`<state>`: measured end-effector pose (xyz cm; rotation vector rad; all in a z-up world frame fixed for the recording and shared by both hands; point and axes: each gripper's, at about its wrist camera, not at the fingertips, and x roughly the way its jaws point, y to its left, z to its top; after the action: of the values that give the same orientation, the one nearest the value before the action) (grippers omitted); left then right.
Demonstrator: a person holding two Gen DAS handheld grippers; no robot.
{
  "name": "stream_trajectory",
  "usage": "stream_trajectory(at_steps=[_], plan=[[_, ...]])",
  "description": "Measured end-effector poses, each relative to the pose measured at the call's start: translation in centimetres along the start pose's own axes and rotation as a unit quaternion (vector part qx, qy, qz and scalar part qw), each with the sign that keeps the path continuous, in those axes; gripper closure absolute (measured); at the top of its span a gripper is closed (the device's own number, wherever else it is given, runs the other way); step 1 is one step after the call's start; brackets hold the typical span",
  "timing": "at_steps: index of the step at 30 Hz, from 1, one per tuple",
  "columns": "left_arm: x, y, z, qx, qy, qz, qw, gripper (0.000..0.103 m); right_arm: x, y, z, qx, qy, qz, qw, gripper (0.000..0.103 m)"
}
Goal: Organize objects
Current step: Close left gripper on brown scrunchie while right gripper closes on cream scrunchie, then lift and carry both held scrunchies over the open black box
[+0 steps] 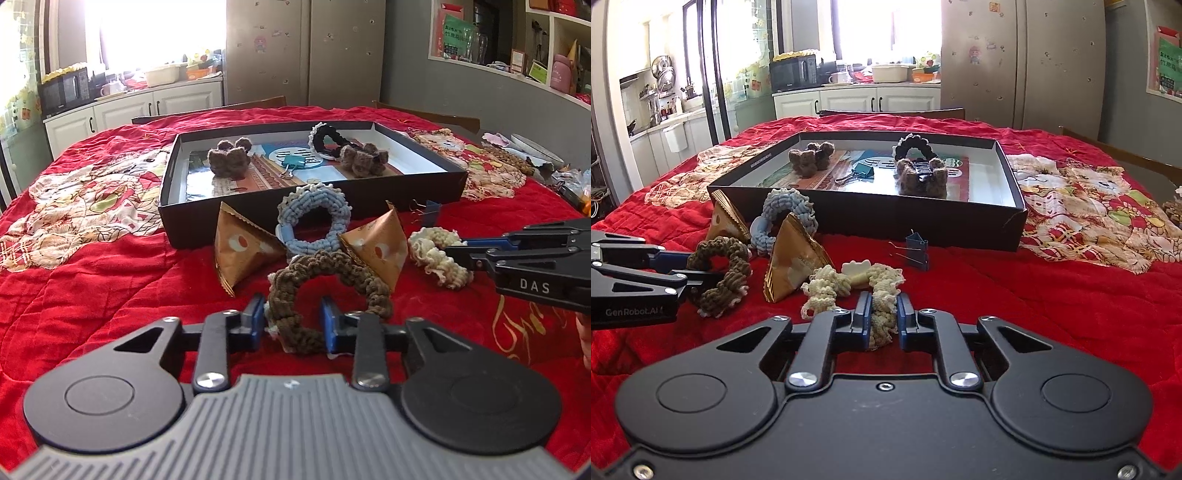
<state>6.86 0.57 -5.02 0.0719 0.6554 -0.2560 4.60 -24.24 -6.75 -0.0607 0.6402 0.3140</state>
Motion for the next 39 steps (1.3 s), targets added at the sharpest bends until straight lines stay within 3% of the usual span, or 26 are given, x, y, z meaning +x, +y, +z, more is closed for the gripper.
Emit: stream_trajectory(at_steps=[6,9,26,39], plan=[[-0.2,-0.2,0.0,0.000,0.000,-0.001,1.0000,0.087,-0.2,0.1,0.0,-0.002,-0.005,-0.001,1.000,0.091],[-0.3,-0.1,0.1,-0.006,0.001,-0.006,1.0000,0.090,-0.4,0.2,0.1,-0.006,-0.008,-0.003,1.000,0.091],[-2.3,-0.3,1.9,-0.005,-0.029,-0.019,0.9994,0.091,-3.0,0.4,1.8,-0.021,-0.053,-0.014,0.998,0.092],[-4.0,0.0,6.0,0.005,-0.084,-0.011,0.9964,0.091,-4.3,0.3,5.6,-0.039,-0.095,-0.019,0.995,0.092]])
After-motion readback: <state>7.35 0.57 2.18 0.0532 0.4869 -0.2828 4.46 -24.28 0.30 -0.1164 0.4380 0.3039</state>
